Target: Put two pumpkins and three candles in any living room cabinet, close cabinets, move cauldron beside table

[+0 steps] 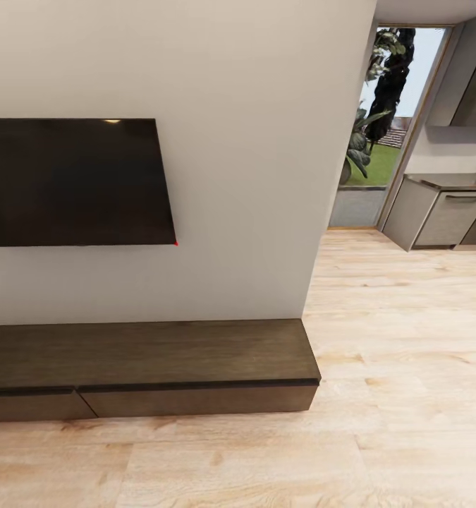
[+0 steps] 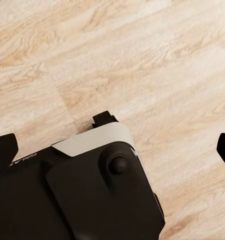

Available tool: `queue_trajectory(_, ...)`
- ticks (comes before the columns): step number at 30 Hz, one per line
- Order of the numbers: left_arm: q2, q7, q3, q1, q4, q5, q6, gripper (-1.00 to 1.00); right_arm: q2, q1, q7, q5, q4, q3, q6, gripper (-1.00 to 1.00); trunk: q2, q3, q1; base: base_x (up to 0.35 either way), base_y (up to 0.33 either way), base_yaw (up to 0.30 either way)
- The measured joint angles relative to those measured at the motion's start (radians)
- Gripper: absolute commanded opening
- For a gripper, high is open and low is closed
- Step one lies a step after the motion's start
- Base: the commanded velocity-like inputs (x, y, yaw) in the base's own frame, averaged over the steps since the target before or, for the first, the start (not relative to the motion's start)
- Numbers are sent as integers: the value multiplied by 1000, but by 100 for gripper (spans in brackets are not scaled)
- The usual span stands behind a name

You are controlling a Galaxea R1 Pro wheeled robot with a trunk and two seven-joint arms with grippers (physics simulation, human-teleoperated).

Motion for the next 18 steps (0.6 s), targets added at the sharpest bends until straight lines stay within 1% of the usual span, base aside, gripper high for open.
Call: queue_trajectory(18,0,0,0,4,0,0,0,100,-1,0,0,-1,1,-1,2,100,0,0,0,0,0,0)
